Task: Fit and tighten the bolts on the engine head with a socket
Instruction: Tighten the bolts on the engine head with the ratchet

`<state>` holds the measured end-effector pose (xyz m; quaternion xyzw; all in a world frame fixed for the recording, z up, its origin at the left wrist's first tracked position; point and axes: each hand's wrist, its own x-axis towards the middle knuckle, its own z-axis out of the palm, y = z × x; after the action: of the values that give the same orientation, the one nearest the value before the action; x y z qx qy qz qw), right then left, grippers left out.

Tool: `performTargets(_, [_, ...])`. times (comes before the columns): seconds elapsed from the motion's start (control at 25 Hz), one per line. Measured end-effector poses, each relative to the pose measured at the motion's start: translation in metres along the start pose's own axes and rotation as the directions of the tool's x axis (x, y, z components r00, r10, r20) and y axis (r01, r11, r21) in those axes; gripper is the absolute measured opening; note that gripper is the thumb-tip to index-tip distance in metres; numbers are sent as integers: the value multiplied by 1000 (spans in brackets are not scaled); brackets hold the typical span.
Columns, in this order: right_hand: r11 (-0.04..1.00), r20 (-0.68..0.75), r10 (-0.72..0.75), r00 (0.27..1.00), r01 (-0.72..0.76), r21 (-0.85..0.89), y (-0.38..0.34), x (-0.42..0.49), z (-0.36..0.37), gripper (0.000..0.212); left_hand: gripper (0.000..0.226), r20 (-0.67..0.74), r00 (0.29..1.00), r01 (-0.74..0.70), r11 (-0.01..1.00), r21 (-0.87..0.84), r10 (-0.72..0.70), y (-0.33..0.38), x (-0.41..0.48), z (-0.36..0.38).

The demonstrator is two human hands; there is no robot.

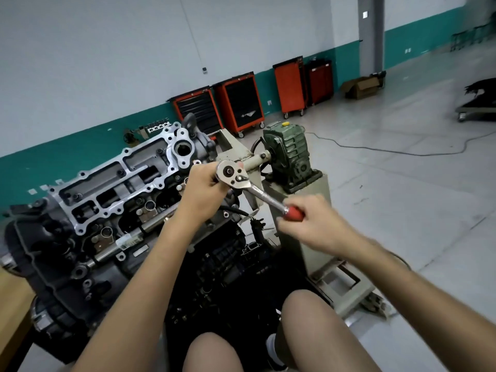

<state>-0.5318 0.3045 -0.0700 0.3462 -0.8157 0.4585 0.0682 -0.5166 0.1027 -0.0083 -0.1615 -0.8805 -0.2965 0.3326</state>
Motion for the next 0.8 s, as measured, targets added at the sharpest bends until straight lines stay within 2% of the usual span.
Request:
performTargets(0.08, [931, -17, 155, 988, -141, 337, -9, -27, 46, 42, 50, -15, 1000, -3, 999, -37, 2, 2, -4, 8])
performTargets(0.16, [747, 30, 245, 969, -208, 631, -28, -35, 89, 38, 50, -26, 1000, -8, 999, -33, 7, 2, -4, 12])
performTargets(0.24, [599, 89, 254, 963, -229, 768, -44, -38, 116, 33, 52, -42, 999, -18, 1000, -5, 18, 0, -4, 11])
performTargets(0.28, [596, 115, 245, 963, -243, 765, -43, -39, 115, 31, 52, -44, 999, -15, 1000, 1, 15, -2, -3, 10])
performTargets(0.32, [657, 120, 231, 966, -246, 713, -35, -37, 104, 31, 49, -35, 999, -11, 1000, 1, 11, -4, -3, 10])
performTargets(0.36, [761, 113, 203, 973, -229, 607, -20, -33, 88, 32, 46, -17, 1000, -9, 1000, -1, 9, -5, -3, 10])
performTargets(0.44, [950, 134, 96, 986, -131, 284, 10, -13, 39, 30, 39, 14, 1000, -13, 1000, 7, 13, -3, -4, 10])
performTargets(0.52, [998, 182, -20, 983, 29, -46, 25, 18, -15, 31, 31, 36, 999, -27, 1000, 13, 26, -2, -3, 11])
performTargets(0.6, [933, 133, -136, 982, 172, -317, 22, 46, -47, 29, 32, 24, 999, -35, 999, 2, 35, -1, -1, 9])
performTargets(0.68, [913, 57, -174, 983, 182, -364, 19, 51, -46, 25, 42, -8, 999, -37, 999, -11, 37, -1, 1, 4])
performTargets(0.72, [943, 15, -137, 990, 135, -305, 18, 42, -34, 28, 39, -7, 1000, -30, 1000, -10, 30, -2, 1, 5])
performTargets(0.8, [998, -60, -1, 998, -3, -69, 17, 11, 4, 38, 28, -10, 1000, -22, 999, 23, 23, -3, -2, 8])
